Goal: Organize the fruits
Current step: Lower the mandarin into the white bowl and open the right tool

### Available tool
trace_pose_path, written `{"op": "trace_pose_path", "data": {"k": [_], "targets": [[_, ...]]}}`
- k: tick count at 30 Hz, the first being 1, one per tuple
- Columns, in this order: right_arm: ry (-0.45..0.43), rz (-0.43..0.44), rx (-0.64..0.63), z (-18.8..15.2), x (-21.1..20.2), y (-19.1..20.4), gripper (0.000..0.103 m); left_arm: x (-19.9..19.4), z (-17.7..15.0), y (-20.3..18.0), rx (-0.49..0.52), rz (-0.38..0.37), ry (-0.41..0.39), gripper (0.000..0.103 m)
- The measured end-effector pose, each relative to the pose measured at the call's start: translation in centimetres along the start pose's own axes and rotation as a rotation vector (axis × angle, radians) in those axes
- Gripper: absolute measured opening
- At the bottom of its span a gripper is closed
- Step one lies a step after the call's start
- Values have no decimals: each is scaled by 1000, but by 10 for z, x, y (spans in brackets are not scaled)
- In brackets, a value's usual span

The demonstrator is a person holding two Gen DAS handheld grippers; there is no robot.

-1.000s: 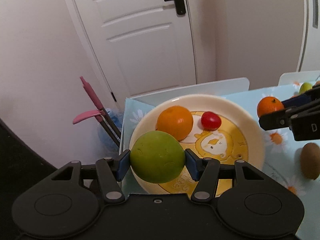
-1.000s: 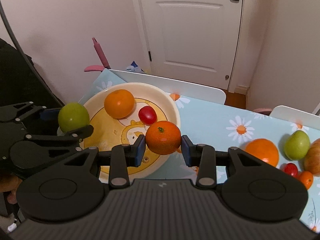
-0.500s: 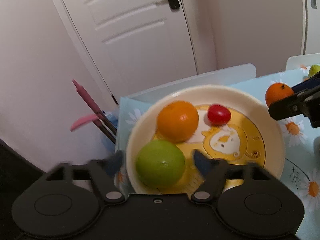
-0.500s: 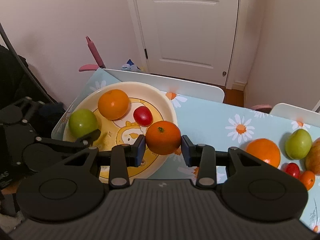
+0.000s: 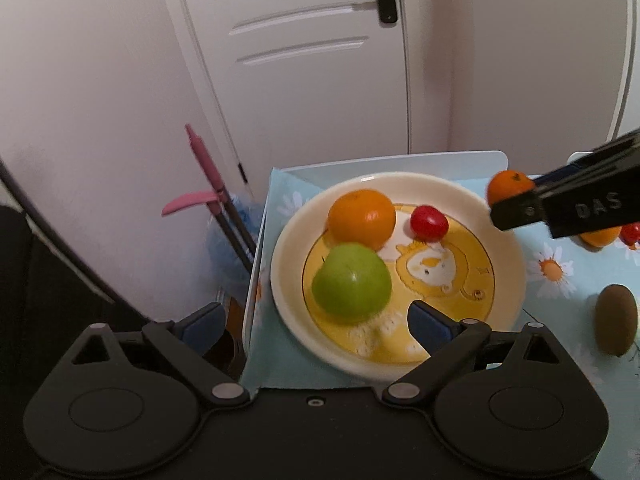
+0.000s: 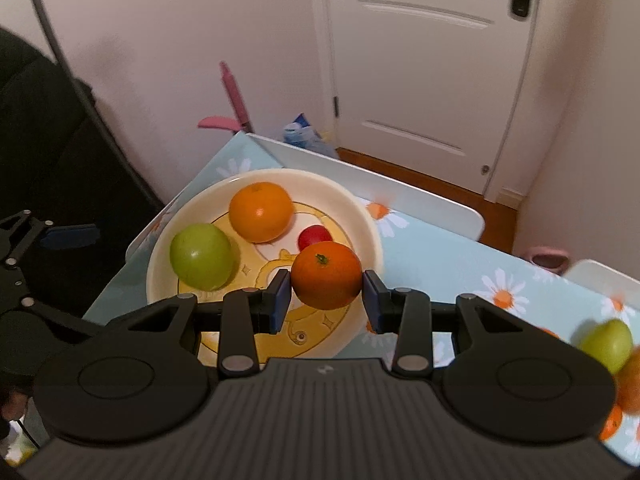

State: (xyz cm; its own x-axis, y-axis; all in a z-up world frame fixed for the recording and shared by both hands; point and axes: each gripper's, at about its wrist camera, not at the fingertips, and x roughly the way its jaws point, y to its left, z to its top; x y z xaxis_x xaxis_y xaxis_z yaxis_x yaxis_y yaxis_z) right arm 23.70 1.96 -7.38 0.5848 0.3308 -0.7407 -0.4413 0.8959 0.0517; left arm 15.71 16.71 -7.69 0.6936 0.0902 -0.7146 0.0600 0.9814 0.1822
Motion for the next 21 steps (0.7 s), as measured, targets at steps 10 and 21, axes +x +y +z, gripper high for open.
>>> {"op": "trace_pose_path", "data": {"k": [10, 21], "targets": [[67, 38, -109, -5, 40, 4, 53, -18, -13, 1, -81, 3, 37, 100], [10, 73, -133, -10, 37, 0, 103, -15, -16, -14, -61, 5, 29, 100]]}}
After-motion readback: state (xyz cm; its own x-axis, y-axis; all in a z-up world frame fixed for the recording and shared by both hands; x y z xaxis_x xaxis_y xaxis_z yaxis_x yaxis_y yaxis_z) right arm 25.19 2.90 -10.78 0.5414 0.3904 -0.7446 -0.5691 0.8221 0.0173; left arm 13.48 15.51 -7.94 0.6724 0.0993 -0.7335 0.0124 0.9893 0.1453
